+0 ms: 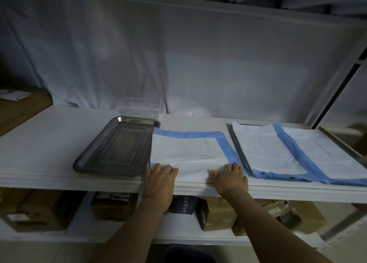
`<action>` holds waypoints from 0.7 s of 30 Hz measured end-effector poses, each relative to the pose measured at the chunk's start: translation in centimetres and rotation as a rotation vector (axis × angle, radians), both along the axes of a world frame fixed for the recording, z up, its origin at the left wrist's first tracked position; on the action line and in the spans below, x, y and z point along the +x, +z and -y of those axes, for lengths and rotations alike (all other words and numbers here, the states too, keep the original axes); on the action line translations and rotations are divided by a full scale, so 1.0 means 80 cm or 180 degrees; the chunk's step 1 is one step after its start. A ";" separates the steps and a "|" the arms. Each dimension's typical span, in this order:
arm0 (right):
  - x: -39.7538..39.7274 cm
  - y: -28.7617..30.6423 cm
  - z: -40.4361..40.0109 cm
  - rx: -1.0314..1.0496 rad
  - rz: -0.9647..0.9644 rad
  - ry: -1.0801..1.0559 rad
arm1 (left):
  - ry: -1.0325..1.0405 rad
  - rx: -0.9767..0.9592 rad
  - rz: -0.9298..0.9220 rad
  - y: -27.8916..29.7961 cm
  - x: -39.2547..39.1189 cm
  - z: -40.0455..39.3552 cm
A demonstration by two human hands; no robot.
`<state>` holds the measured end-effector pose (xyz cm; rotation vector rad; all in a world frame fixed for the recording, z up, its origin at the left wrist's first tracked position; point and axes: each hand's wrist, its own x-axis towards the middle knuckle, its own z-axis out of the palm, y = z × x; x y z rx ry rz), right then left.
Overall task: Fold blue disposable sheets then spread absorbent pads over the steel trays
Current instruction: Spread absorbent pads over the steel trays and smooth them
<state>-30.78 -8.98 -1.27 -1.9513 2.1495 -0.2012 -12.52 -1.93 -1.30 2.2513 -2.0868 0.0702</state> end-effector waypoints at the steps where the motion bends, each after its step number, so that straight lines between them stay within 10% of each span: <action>1: -0.002 0.005 -0.011 -0.0320 0.0035 -0.0126 | 0.0031 -0.0067 0.0008 0.000 0.000 -0.002; 3: 0.000 0.012 -0.028 -0.0634 0.0383 -0.0399 | 0.0075 -0.0194 -0.0019 0.000 -0.005 -0.007; 9: 0.038 0.018 -0.061 0.1259 0.3020 -0.0858 | -0.0156 -0.0578 -0.0697 0.008 -0.034 -0.020; 16: 0.051 0.023 -0.058 0.0722 0.3243 -0.0558 | 0.1588 -0.0573 -0.2183 0.002 -0.013 -0.030; 21: 0.032 0.042 -0.057 0.1046 0.3474 0.0112 | 0.2114 0.0618 -0.6475 0.012 -0.010 -0.039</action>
